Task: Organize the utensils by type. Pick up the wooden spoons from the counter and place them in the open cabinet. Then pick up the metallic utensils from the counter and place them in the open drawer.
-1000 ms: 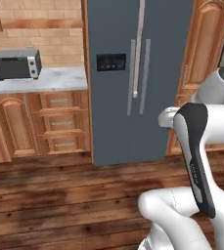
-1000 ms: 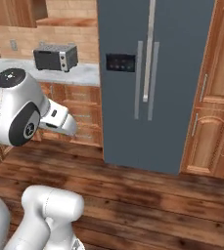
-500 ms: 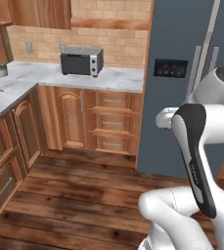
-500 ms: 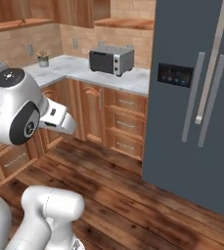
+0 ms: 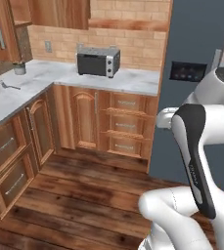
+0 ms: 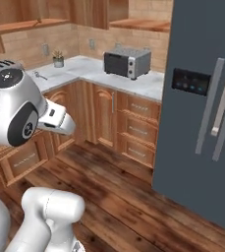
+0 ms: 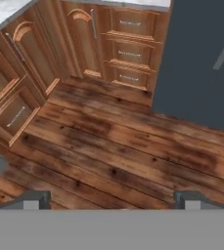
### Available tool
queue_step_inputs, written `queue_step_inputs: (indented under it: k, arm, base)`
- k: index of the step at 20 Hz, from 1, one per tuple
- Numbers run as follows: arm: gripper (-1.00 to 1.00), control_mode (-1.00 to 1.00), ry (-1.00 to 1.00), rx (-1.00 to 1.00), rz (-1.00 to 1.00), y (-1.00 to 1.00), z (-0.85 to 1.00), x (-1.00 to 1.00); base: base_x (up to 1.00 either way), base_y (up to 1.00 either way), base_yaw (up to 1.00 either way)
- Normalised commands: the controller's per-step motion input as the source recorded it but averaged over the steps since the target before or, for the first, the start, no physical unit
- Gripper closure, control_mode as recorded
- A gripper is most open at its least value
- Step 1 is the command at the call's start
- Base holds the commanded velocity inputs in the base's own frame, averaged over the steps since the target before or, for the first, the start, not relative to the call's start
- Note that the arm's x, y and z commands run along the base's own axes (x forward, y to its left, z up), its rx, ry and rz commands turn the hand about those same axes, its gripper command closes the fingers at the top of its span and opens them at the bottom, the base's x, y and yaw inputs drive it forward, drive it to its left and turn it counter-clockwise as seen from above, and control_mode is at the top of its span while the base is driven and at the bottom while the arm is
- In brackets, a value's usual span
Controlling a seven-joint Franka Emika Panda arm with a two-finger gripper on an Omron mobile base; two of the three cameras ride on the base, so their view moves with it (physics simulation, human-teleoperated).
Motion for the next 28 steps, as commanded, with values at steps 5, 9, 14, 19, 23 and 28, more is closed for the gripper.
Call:
queue_step_inputs:
  k: [5,9,14,19,23,28]
  arm:
    - [-1.0,1.0,0.0,0.0,0.0,0.0,0.0,0.0]
    - [-1.0,1.0,0.0,0.0,0.0,0.0,0.0,0.0]
    - [-1.0,1.0,0.0,0.0,0.0,0.0,0.0,0.0]
    - [-1.0,1.0,0.0,0.0,0.0,0.0,0.0,0.0]
    - [-1.0,1.0,0.0,0.0,0.0,0.0,0.0,0.0]
    - [-1.0,1.0,0.0,0.0,0.0,0.0,0.0,0.0]
  base:
    - [0.98,-0.16,0.44]
    - [1.0,-0.14,0.41]
    - [1.0,-0.14,0.45]
    - [0.98,-0.02,0.44]
    - [0.78,-0.13,0.47]
    - [0.7,-0.21,0.49]
